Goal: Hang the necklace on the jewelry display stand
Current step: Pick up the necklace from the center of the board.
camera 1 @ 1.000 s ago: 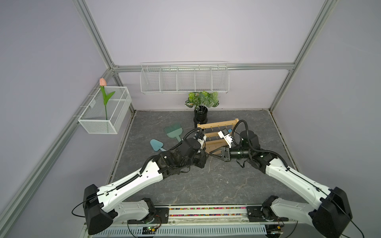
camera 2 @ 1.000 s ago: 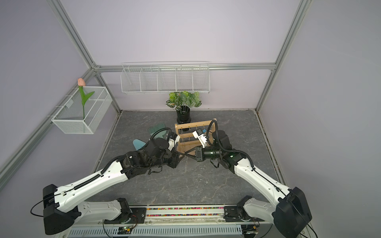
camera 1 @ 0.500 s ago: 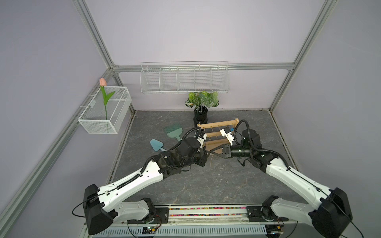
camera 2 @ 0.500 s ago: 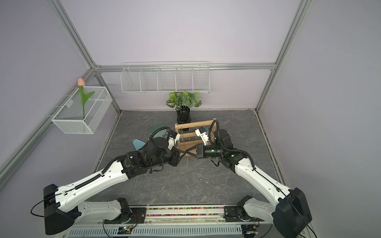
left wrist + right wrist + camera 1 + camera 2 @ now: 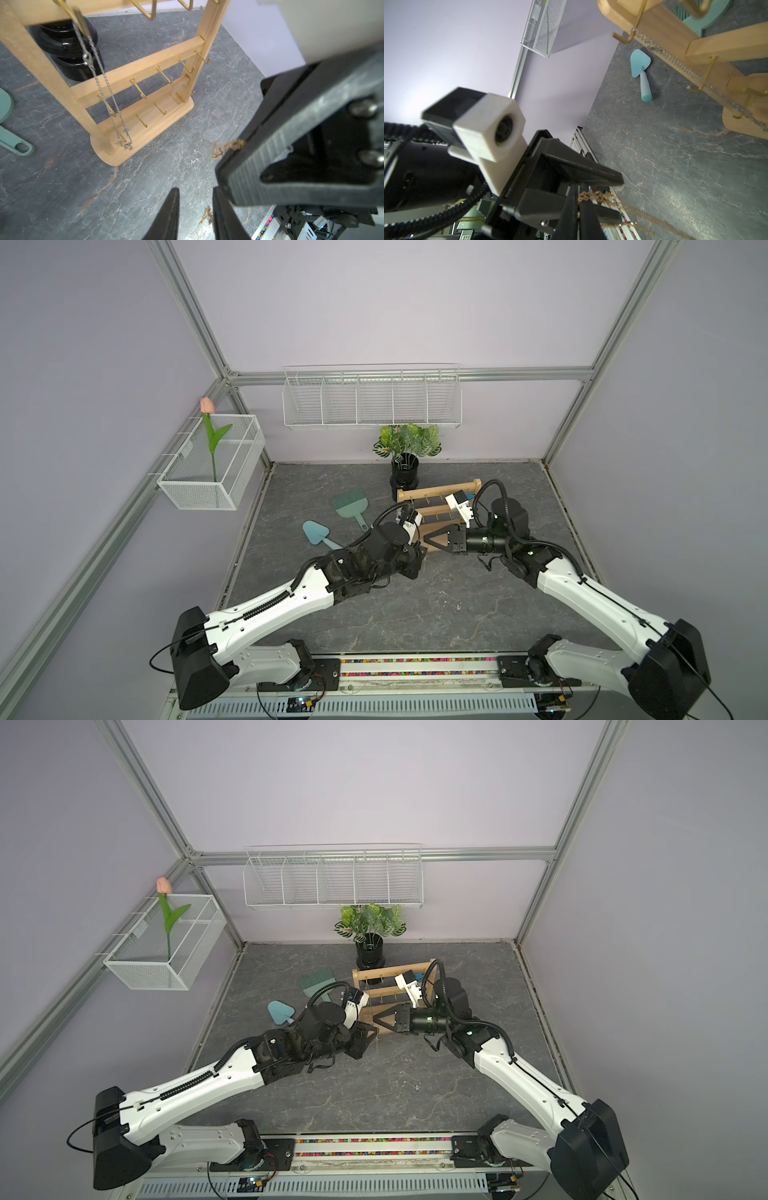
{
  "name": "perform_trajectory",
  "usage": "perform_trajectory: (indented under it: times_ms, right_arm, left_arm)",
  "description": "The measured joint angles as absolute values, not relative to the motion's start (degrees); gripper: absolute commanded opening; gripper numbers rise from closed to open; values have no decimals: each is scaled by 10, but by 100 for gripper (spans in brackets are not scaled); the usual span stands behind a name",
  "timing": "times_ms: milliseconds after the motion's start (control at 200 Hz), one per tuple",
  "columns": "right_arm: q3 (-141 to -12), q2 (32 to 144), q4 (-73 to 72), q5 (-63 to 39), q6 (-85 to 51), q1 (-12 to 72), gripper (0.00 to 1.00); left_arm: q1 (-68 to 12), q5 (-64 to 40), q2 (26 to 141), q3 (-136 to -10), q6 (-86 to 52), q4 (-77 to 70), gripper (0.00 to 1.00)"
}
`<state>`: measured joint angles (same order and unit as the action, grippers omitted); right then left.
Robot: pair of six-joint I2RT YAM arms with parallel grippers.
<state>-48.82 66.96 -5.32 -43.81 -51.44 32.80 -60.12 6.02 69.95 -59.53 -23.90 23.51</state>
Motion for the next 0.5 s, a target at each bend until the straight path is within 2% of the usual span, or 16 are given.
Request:
perform_trajectory:
  times_ms: [505]
  right_arm:
    - [-509,670,-65,-450,-522,327,7]
  left_arm:
    - [-601,95,674,-569,-221,178,34]
